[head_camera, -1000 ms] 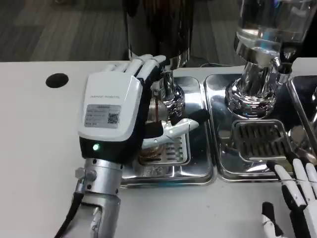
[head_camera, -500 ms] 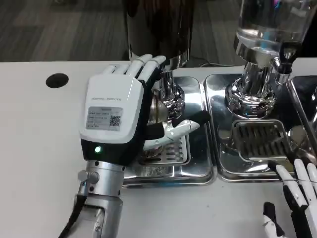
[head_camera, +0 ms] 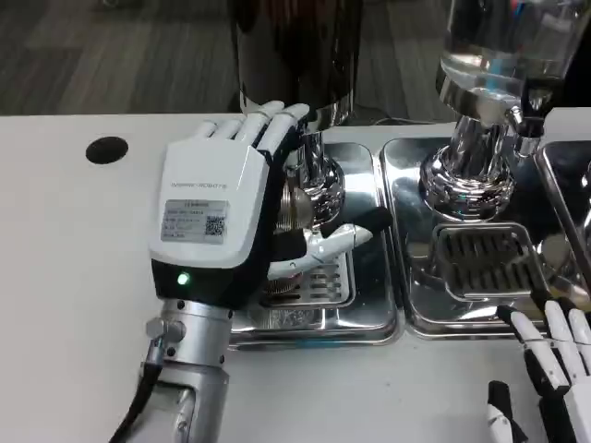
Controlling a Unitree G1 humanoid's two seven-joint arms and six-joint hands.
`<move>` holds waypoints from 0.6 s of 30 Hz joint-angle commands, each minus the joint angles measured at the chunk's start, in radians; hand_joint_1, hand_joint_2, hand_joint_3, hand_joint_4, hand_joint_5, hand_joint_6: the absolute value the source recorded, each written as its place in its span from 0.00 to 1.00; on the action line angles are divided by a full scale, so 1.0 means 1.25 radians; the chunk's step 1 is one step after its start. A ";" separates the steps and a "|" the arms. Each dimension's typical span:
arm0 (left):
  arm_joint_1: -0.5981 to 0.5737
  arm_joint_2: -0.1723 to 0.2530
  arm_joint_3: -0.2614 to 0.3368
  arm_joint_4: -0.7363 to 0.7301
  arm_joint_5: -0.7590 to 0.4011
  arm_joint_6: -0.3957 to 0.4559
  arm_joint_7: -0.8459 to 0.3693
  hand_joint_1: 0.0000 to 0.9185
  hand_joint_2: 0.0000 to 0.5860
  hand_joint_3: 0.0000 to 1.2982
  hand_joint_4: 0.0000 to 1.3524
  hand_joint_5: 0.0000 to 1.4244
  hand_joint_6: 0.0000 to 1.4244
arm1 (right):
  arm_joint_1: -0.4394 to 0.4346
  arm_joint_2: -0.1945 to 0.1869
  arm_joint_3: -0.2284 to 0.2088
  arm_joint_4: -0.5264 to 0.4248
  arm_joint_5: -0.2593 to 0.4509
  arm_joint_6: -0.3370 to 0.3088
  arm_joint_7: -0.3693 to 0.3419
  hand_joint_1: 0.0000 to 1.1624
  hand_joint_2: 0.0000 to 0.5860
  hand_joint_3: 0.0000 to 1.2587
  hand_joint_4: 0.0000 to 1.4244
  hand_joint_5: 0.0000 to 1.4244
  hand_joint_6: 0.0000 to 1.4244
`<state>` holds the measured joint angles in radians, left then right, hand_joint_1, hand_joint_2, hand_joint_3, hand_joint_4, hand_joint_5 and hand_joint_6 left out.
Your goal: Grasp the cup under the faucet to collect the drink, then remove the cup.
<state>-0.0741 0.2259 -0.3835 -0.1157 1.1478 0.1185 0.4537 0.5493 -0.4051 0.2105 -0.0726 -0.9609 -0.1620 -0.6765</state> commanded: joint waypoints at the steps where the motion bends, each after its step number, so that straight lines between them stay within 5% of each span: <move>1: 0.015 0.009 -0.008 0.023 -0.002 0.004 -0.011 0.00 0.12 0.29 0.24 0.34 0.32 | 0.000 -0.003 -0.003 -0.002 -0.007 0.002 -0.007 0.21 0.86 0.11 0.00 0.00 0.00; 18: 0.000 -0.004 -0.012 0.028 -0.005 0.013 -0.015 0.00 0.11 0.29 0.23 0.31 0.29 | 0.009 -0.001 -0.012 0.008 0.014 -0.006 -0.018 0.22 0.85 0.11 0.00 0.00 0.00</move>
<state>-0.0874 0.2192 -0.3888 -0.0999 1.1453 0.1215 0.4614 0.5519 -0.4050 0.2065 -0.0723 -0.9527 -0.1618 -0.6773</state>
